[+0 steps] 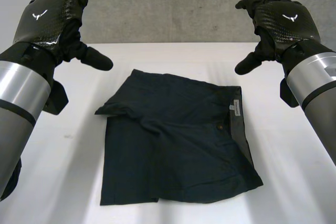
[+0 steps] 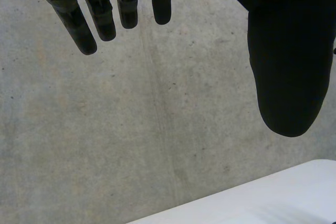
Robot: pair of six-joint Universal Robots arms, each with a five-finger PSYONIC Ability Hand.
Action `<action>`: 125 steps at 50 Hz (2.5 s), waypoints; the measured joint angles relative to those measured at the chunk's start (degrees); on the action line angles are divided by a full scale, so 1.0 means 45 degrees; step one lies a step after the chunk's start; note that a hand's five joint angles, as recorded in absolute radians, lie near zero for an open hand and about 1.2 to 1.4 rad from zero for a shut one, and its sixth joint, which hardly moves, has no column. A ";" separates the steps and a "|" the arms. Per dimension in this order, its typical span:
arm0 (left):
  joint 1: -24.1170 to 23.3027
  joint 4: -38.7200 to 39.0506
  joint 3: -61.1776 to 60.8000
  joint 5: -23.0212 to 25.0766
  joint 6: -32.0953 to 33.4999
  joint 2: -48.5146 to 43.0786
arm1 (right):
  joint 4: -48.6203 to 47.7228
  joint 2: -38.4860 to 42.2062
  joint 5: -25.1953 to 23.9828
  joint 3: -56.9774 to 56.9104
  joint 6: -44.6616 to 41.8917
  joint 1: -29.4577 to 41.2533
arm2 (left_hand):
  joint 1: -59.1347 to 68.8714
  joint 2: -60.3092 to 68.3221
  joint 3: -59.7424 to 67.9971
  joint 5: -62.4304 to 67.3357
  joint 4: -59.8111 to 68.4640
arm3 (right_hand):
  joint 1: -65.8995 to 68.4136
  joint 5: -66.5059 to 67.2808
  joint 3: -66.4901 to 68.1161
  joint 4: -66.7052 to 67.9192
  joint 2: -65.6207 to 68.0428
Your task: Fold the shorts.
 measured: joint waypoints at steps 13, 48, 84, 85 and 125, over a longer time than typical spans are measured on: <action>-0.0008 -0.0132 -0.0255 0.0002 0.0057 0.0126 | 0.0420 -0.0024 -0.0376 -0.0276 -0.0443 -0.0018 | 0.0000 0.0000 0.0000 0.0000 0.0000 | -0.0001 0.0000 0.0000 0.0000 0.0000; -0.0854 0.1421 -0.7707 0.0347 0.6087 -0.2615 | 0.0506 0.0572 -0.4266 0.7096 -0.8101 -0.1655 | 0.1229 0.1301 0.1225 0.1065 0.1282 | 0.0440 0.0527 0.1002 0.0690 0.0796; -0.0710 0.2189 -0.7348 0.0466 0.6046 -0.3486 | -0.1364 0.2441 -0.4476 0.6678 -0.5705 -0.1586 | 0.3965 0.3890 0.3817 0.3727 0.3928 | 0.9743 1.1408 1.2385 1.2172 1.2069; -0.0710 0.2211 -0.7295 0.0463 0.6049 -0.3524 | -0.1359 0.2441 -0.4473 0.6681 -0.5692 -0.1591 | 0.3965 0.3890 0.3817 0.3727 0.3928 | 0.9743 1.1408 1.2385 1.2172 1.2069; -0.0755 0.1749 -0.7102 0.0497 0.6042 -0.3768 | -0.1382 0.2514 -0.4456 0.6765 -0.5796 -0.1598 | 0.4217 0.4176 0.4084 0.4011 0.4198 | 0.9743 1.1408 1.2385 1.2175 1.2069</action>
